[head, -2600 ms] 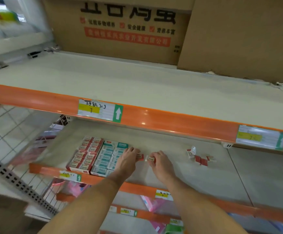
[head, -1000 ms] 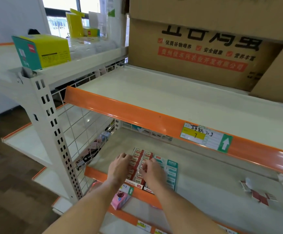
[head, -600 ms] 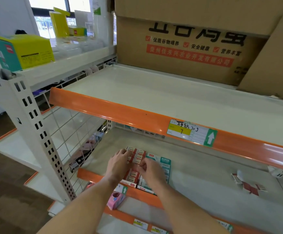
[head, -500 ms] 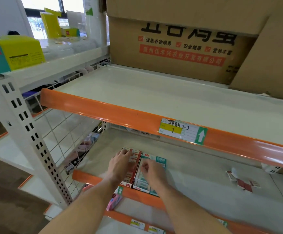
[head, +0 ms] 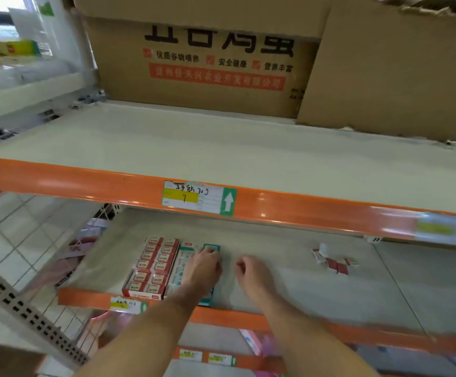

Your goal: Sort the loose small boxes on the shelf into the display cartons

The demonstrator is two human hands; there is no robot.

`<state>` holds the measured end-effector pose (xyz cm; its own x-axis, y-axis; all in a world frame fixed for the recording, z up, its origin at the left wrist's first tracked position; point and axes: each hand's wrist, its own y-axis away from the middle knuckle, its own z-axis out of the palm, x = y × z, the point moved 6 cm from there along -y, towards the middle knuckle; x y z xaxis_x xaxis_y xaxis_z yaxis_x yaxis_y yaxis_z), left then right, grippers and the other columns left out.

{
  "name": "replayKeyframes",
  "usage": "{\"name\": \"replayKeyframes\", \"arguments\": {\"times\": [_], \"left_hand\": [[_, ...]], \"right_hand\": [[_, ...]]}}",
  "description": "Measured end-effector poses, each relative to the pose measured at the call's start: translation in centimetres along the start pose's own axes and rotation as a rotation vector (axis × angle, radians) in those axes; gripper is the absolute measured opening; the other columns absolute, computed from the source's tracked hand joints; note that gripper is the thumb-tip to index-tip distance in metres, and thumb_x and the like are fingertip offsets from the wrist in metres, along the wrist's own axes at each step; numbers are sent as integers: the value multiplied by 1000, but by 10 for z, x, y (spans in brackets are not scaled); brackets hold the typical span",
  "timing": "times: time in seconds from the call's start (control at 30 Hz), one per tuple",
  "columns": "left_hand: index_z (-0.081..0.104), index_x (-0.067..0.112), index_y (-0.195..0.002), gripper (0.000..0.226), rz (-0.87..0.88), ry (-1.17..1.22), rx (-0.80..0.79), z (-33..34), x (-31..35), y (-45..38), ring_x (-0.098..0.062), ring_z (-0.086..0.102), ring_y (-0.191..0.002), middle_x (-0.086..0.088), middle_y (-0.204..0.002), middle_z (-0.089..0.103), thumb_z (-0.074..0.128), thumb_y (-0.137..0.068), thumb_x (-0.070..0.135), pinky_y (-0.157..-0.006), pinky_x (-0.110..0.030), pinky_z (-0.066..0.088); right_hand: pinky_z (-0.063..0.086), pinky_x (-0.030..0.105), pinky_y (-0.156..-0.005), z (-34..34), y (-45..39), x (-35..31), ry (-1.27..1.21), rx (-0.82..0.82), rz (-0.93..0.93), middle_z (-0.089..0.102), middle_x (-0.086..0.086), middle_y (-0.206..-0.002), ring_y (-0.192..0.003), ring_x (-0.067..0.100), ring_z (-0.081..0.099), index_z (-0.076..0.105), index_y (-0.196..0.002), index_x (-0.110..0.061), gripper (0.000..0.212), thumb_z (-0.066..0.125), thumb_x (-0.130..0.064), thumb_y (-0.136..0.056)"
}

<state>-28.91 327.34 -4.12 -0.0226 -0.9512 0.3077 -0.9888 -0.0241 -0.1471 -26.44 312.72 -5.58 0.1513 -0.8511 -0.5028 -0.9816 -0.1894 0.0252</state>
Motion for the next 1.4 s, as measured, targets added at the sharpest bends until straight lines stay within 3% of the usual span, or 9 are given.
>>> {"name": "replayKeyframes", "arguments": {"times": [0.33, 0.63, 1.03, 1.23, 1.3, 1.4], "left_hand": [[66, 23, -113, 31, 118, 21, -105, 42, 101, -18, -22, 55, -111, 1, -114, 61, 46, -90, 20, -87, -33, 45], [63, 20, -121, 37, 210, 93, -207, 87, 187, -33, -26, 52, -114, -4, -121, 57, 50, -86, 15, -94, -33, 43], [42, 22, -141, 55, 359, 55, -298, 146, 305, -48, -29, 45, -126, 0, -149, 33, 49, -86, 13, -96, -43, 49], [25, 20, -152, 65, 376, -34, -304, 169, 342, -51, -32, 23, -143, -2, -157, 25, 50, -93, 13, -111, -43, 36], [30, 21, -151, 63, 369, 8, -290, 169, 342, -51, -29, 28, -140, 0, -155, 30, 50, -92, 12, -109, -41, 38], [47, 21, -137, 50, 351, 116, -259, 167, 336, -51, -22, 46, -124, 1, -139, 44, 54, -89, 11, -95, -36, 49]], "right_hand": [[48, 35, -80, -54, 17, 99, 26, 105, 99, 59, 4, -107, -101, 24, 60, 67, -100, -18, 15, 55, -24, -93], [42, 33, -98, -95, 25, 185, 61, 146, 210, 51, 2, -130, -122, 23, 49, 62, -122, -20, 30, 57, -23, -93], [37, 36, -108, -133, 23, 285, 11, 93, 223, 37, 1, -152, -134, 25, 38, 43, -145, -17, 50, 51, -17, -95], [31, 36, -114, -142, 5, 314, 67, 34, 178, 20, -3, -162, -141, 25, 29, 32, -152, -20, 56, 43, -11, -98], [31, 38, -113, -142, -2, 314, 94, -14, 161, 11, -6, -165, -143, 27, 26, 26, -155, -24, 59, 42, -10, -100], [32, 39, -112, -136, -7, 310, 114, -56, 138, 9, -6, -165, -143, 30, 25, 28, -154, -25, 57, 43, -11, -101]]}}
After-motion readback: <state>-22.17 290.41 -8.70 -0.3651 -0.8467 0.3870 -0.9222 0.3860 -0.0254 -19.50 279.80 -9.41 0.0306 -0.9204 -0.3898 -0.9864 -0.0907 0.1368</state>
